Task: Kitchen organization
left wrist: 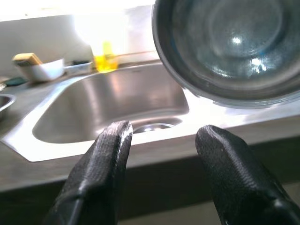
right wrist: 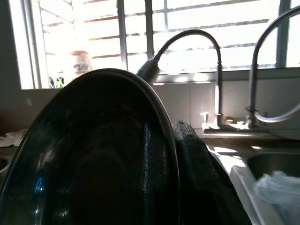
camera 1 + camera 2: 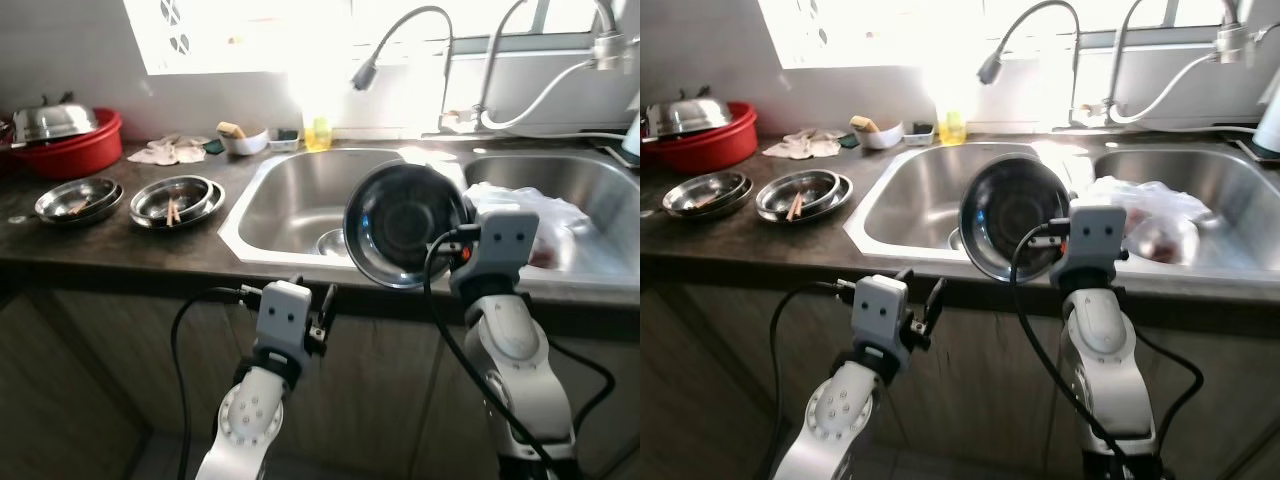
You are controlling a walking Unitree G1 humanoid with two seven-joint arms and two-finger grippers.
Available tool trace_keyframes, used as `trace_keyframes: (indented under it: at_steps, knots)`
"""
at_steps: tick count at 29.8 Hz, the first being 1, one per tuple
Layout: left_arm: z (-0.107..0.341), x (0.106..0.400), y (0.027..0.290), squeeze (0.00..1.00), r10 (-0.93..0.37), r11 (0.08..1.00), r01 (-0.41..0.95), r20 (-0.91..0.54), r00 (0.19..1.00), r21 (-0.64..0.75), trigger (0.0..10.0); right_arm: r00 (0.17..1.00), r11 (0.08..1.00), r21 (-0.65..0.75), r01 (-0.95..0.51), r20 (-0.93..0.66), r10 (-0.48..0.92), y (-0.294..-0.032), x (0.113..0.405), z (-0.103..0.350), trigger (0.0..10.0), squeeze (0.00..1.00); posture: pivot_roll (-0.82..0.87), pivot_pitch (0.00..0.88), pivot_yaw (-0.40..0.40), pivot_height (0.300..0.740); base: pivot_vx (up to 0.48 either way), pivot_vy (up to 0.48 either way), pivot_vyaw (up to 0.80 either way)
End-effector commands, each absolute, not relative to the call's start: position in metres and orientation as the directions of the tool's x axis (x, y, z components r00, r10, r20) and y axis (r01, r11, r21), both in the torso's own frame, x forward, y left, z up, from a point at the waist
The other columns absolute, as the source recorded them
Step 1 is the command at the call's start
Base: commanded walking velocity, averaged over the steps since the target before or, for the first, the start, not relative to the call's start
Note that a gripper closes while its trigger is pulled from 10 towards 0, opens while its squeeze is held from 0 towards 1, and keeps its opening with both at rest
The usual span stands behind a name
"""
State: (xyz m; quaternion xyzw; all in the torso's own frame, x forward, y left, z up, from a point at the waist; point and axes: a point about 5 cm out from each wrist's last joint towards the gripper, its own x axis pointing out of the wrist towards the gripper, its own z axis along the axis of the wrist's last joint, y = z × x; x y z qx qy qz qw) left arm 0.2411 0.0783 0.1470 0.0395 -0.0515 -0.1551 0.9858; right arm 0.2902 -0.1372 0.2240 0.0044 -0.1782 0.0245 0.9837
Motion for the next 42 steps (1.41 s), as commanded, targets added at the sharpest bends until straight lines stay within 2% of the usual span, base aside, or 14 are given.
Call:
trace_keyframes:
  at_steps: [1,16,23,31,34,40,42]
  knots:
    - [0.151,0.242,0.08,0.0,-0.295,0.954,0.285,0.106,0.95,0.096,10.0,0.92,0.996,-0.006,-0.086,0.384,0.081,-0.133,0.292,0.233,10.0,0.0,0.02,0.017,0.006,0.74,0.454,0.0,0.0]
    - [0.151,0.244,0.083,0.0,-0.266,0.962,0.257,0.105,0.958,0.092,10.0,0.908,0.985,-0.052,-0.166,0.381,0.173,-0.126,0.307,0.242,10.0,0.0,0.03,0.022,-0.002,0.74,0.423,0.0,0.0]
    - [0.152,0.246,0.085,0.0,-0.239,0.969,0.231,0.103,0.966,0.084,10.0,0.915,0.98,-0.077,-0.185,0.35,0.2,-0.126,0.32,0.243,10.0,0.0,0.03,0.028,-0.008,0.74,0.0,0.0,0.0]
    - [0.152,0.243,0.083,0.0,-0.231,0.972,0.224,0.102,0.968,0.076,10.0,0.953,0.973,-0.091,-0.213,0.2,0.228,-0.125,0.354,0.232,10.0,0.0,0.04,0.043,-0.023,0.74,0.0,0.0,0.0]
    - [0.153,0.241,0.083,0.0,-0.228,0.973,0.221,0.103,0.968,0.073,10.0,0.968,0.974,-0.099,-0.204,0.13,0.216,-0.13,0.366,0.222,10.0,0.0,0.04,0.048,-0.03,0.74,0.0,0.0,0.0]
    - [0.152,0.236,0.085,0.0,-0.217,0.975,0.211,0.096,0.971,0.068,10.0,0.998,0.994,-0.091,-0.062,0.0,0.062,-0.153,0.383,0.201,10.0,0.0,0.06,0.067,-0.043,0.74,0.0,0.0,0.0]
    - [0.152,0.235,0.085,0.0,-0.217,0.975,0.211,0.094,0.972,0.068,10.0,0.999,0.995,-0.082,-0.051,-0.012,0.05,-0.155,0.384,0.198,10.0,0.0,0.06,0.067,-0.043,0.74,0.0,0.0,0.0]
